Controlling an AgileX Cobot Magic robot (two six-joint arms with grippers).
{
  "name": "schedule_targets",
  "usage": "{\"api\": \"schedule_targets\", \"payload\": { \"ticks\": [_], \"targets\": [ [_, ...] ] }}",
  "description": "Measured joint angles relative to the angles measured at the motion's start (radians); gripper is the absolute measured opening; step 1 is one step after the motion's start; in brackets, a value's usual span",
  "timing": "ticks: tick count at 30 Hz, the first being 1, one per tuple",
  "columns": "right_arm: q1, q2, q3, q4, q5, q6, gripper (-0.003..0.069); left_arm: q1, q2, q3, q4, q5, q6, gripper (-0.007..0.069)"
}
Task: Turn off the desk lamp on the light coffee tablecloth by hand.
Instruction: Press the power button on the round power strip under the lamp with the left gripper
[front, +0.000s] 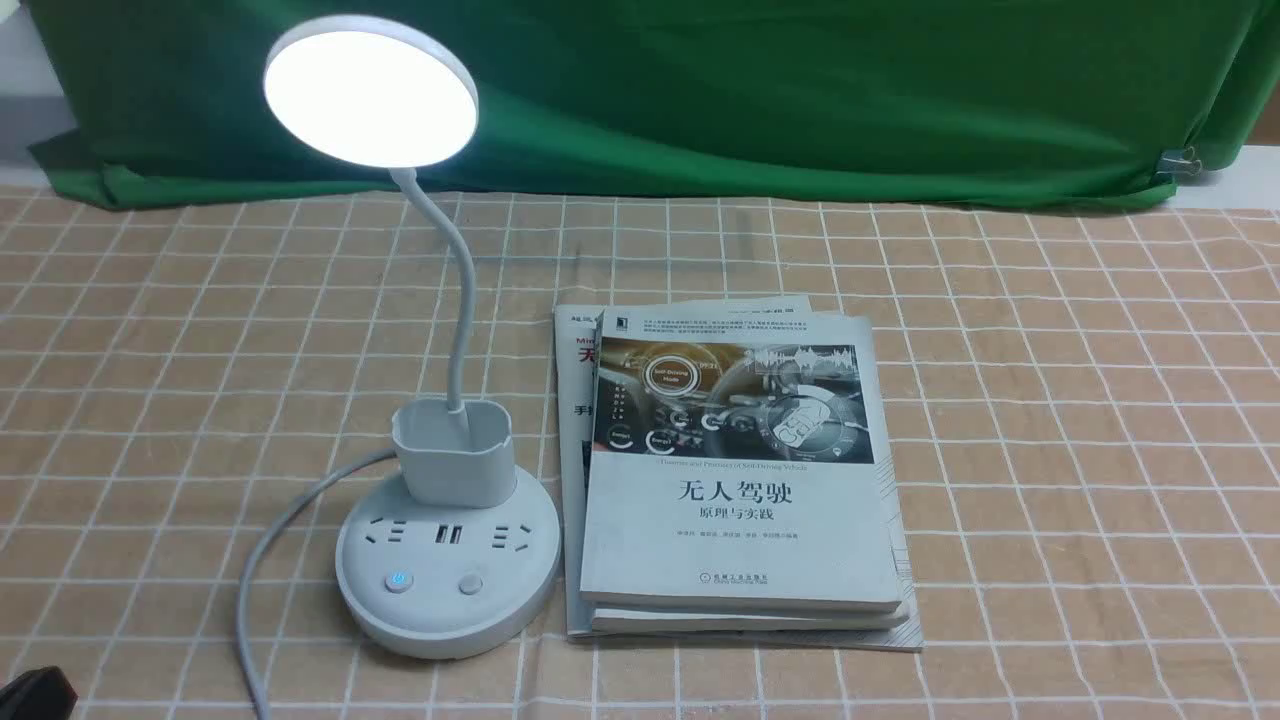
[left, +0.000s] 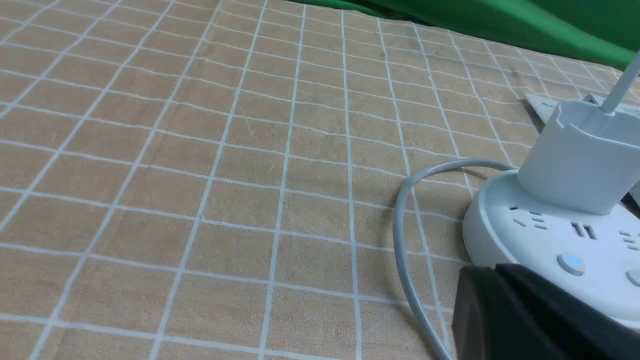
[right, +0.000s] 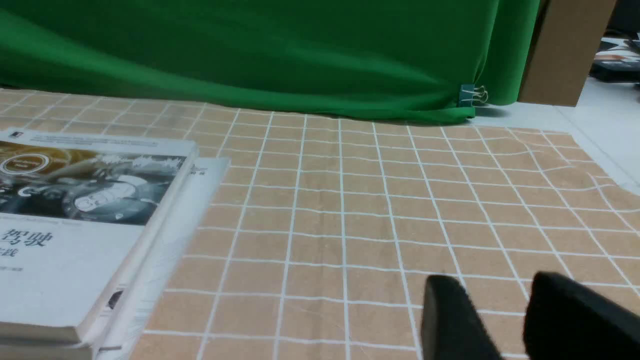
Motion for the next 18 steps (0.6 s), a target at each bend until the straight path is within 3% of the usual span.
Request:
{"api": "schedule_targets", "payload": {
  "ticks": [18],
  "targets": [
    [0.0, 0.0, 0.0, 0.0, 0.0, 0.0, 0.0242, 0.0, 0.0, 0.0, 0.0, -0.021, 0.0, 0.0004]
  ]
}}
